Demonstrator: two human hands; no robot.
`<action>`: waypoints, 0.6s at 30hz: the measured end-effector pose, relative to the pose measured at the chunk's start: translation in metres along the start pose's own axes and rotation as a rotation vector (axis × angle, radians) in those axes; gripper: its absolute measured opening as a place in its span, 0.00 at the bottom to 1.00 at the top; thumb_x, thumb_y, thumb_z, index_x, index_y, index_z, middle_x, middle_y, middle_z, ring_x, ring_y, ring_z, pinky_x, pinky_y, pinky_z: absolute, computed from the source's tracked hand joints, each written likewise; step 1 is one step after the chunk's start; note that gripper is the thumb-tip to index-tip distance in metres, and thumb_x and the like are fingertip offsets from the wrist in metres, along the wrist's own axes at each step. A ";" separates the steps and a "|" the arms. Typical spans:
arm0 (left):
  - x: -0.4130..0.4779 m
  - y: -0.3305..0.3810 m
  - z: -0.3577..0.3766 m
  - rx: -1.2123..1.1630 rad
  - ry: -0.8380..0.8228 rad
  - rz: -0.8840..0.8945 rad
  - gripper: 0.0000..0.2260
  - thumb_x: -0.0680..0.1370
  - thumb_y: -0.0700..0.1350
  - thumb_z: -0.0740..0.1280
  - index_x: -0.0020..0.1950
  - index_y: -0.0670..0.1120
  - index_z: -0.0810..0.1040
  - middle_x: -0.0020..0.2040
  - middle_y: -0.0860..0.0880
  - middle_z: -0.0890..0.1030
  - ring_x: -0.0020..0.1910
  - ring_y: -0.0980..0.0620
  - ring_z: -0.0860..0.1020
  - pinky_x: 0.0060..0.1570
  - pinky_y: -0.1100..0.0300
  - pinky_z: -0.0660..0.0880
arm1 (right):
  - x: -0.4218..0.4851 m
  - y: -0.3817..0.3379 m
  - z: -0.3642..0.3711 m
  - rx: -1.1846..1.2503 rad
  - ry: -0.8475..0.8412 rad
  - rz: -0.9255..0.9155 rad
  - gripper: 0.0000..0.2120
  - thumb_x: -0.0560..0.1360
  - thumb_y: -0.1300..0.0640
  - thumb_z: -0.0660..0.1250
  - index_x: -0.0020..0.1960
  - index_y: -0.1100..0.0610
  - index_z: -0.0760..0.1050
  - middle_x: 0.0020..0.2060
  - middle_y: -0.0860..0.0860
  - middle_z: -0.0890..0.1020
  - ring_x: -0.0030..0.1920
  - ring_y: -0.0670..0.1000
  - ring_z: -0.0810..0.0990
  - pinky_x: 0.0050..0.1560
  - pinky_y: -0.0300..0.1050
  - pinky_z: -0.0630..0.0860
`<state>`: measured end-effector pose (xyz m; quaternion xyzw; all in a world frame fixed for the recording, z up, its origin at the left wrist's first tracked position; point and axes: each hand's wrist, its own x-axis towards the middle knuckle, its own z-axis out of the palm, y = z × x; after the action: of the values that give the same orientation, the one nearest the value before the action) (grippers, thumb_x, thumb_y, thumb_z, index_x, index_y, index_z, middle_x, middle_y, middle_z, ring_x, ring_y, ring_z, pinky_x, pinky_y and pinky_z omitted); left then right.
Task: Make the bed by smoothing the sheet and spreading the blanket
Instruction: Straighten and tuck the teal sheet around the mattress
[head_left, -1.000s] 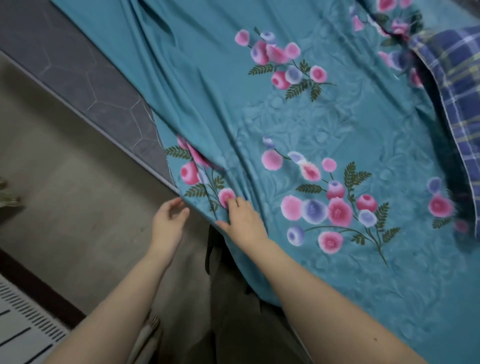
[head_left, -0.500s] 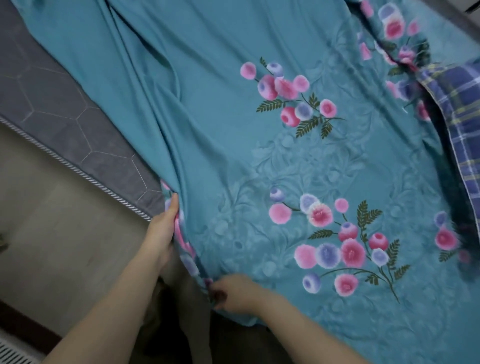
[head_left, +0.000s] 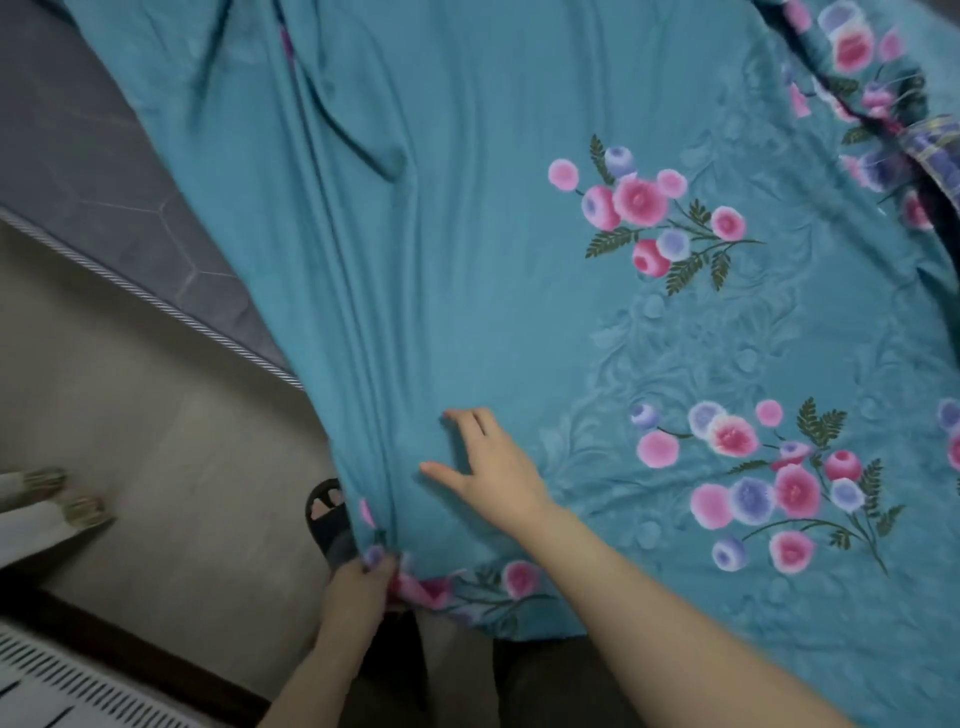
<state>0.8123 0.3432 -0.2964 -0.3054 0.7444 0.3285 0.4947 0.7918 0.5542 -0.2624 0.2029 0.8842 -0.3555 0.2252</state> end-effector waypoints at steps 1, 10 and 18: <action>0.007 0.000 -0.010 0.036 -0.074 0.012 0.09 0.75 0.49 0.71 0.46 0.44 0.80 0.42 0.43 0.83 0.41 0.43 0.82 0.43 0.51 0.79 | 0.008 -0.014 0.006 -0.012 -0.049 0.017 0.35 0.72 0.34 0.64 0.72 0.52 0.63 0.64 0.52 0.70 0.64 0.55 0.71 0.63 0.52 0.71; 0.039 0.069 -0.121 -0.047 -0.093 0.203 0.05 0.77 0.35 0.65 0.43 0.42 0.78 0.44 0.41 0.79 0.39 0.50 0.76 0.45 0.58 0.74 | 0.047 -0.087 0.042 -0.278 -0.085 0.323 0.15 0.76 0.58 0.61 0.62 0.58 0.67 0.60 0.58 0.72 0.62 0.60 0.72 0.57 0.54 0.72; 0.042 0.130 -0.211 -0.116 -0.011 0.339 0.09 0.80 0.34 0.59 0.56 0.35 0.77 0.48 0.39 0.78 0.36 0.53 0.75 0.26 0.78 0.68 | 0.106 -0.145 0.029 -0.131 0.143 0.084 0.31 0.76 0.54 0.64 0.75 0.46 0.58 0.75 0.55 0.51 0.69 0.58 0.62 0.64 0.53 0.70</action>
<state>0.5842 0.2484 -0.2491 -0.2018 0.7622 0.4513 0.4180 0.6370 0.4582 -0.2608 0.2495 0.9101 -0.2717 0.1888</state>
